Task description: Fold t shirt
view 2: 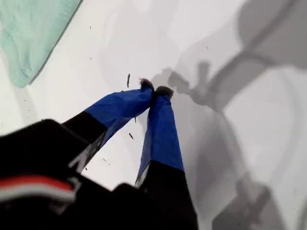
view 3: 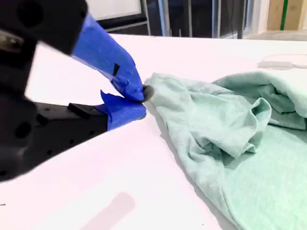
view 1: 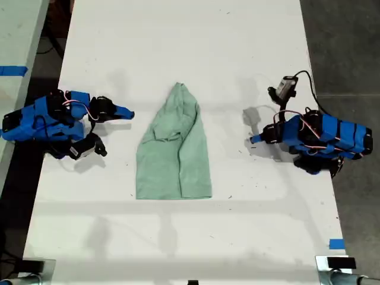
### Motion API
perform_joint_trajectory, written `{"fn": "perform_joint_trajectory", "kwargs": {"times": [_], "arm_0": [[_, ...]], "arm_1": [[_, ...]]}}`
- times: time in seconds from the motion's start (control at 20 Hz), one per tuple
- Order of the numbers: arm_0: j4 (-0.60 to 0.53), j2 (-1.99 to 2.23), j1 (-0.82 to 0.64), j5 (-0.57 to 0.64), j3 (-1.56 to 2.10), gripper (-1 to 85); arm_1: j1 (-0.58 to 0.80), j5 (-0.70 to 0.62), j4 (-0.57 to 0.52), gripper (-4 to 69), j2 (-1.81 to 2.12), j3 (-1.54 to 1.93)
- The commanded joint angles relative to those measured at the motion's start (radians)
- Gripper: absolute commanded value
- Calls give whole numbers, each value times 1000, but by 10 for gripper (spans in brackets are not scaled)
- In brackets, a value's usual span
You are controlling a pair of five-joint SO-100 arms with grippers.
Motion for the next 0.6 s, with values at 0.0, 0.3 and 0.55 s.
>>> {"fn": "perform_joint_trajectory", "kwargs": {"times": [0.0,0.3,0.55], "arm_0": [[-6,8,-14,-12,38,9],[-6,8,-15,-12,38,9],[-6,8,-15,-12,38,9]], "arm_1": [[-6,12,2,13,11,54],[-9,15,2,13,11,54],[-12,17,3,13,11,54]]}}
